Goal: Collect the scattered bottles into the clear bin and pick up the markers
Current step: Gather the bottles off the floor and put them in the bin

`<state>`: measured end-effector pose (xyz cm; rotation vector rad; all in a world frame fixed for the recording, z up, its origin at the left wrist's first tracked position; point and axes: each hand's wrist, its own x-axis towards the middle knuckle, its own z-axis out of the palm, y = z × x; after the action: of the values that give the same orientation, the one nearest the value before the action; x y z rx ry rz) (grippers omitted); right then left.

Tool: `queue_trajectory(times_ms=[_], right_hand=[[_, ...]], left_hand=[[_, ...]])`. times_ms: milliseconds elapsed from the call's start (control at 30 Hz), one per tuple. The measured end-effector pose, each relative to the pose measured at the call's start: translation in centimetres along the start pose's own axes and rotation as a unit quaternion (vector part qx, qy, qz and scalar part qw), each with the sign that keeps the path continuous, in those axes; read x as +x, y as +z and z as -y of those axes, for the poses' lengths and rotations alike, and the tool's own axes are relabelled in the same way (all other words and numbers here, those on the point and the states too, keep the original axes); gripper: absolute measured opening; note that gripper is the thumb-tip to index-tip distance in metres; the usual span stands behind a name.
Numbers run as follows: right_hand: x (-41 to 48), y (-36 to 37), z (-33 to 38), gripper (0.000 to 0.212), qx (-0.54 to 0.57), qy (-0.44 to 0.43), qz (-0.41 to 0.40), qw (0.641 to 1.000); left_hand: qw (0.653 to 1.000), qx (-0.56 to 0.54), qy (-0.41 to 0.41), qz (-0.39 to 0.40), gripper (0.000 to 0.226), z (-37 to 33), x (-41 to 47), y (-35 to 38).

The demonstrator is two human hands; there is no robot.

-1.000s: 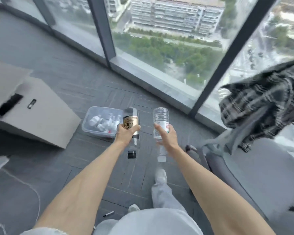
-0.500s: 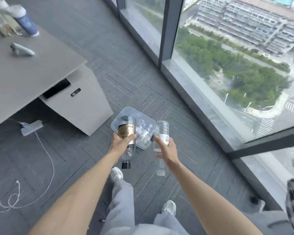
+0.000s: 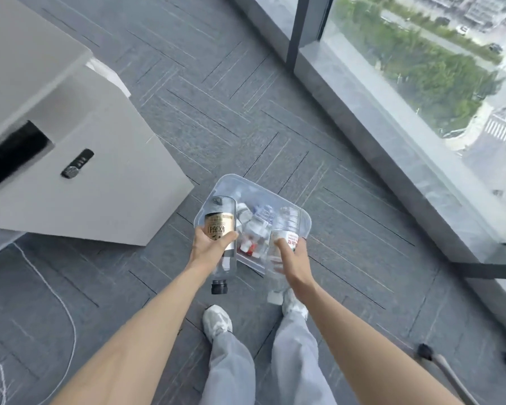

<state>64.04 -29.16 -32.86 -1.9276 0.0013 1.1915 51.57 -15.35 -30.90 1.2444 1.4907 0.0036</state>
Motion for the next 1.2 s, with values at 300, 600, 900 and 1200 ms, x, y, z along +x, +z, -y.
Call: queue_trajectory(times_ms=[300,600,900,1200], right_hand=[[17.0,8.0,-3.3,0.089,-0.058,-0.023,0.044,0.997],[26.2,12.9,-5.3,0.101,-0.1,0.049,0.056,0.992],[25.4,10.6,-5.5,0.068,-0.132,0.068,0.034,0.988],[19.5,6.6,-4.3,0.043,-0.019,0.069,0.022,0.997]], left_hand=[[1.0,-0.001,-0.011,-0.024,0.067,5.1,15.3,1.5],[0.999,0.033,-0.015,-0.033,0.071,7.9,22.9,3.1],[0.998,0.044,-0.029,-0.041,0.066,8.6,21.2,3.1],[0.997,-0.063,-0.043,0.016,0.076,6.3,18.1,3.9]])
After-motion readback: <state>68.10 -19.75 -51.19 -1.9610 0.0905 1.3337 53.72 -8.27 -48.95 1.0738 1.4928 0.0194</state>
